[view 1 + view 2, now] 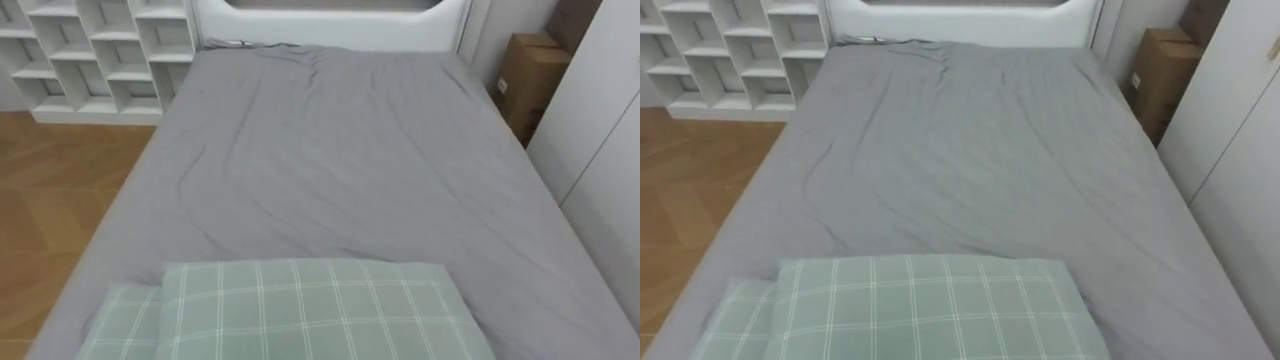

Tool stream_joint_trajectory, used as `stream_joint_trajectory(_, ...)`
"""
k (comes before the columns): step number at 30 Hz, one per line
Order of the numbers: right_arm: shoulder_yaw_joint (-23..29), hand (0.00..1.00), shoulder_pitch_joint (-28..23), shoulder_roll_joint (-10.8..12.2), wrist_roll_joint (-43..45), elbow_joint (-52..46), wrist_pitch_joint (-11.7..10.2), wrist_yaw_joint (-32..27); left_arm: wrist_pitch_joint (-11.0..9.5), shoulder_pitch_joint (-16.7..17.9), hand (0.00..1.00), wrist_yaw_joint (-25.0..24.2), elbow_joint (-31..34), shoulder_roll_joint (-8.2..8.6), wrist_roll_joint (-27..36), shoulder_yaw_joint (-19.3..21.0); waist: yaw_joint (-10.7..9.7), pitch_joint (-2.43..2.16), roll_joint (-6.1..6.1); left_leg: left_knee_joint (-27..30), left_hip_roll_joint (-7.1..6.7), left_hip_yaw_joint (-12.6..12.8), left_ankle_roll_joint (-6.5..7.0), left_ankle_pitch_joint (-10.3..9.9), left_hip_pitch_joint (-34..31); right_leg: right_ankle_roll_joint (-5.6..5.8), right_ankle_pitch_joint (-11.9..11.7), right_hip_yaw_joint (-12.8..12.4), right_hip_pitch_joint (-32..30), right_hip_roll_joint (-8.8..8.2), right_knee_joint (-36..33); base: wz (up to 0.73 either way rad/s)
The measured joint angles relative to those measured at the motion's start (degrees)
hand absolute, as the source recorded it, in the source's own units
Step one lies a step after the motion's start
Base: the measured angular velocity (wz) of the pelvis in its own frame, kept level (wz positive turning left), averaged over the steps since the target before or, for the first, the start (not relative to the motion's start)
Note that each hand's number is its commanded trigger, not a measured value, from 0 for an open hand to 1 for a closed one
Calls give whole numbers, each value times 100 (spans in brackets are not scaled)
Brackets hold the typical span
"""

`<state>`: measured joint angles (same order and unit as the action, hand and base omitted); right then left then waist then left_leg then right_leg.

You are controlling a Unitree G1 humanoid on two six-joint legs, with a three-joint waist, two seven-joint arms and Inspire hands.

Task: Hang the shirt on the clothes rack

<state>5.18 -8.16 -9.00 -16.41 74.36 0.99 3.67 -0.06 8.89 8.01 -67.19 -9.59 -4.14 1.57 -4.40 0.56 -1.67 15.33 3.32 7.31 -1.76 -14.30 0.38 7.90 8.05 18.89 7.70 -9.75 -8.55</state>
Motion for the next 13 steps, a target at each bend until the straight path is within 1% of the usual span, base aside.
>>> stream_joint_trajectory(9,8,0,3,-8,19,1,40,24,16,10,0,-49,0,2,-39,-11,-10,-11,16,-5,0,-1,-1,2,35,0,0,-18,36,5,0,0)
stream_joint_trajectory(13,8,0,-3,-23,19,1,46,28,49,12,0,-106,0,3,-39,-13,-13,-29,37,-3,0,-1,-1,3,38,0,0,-18,41,5,0,0)
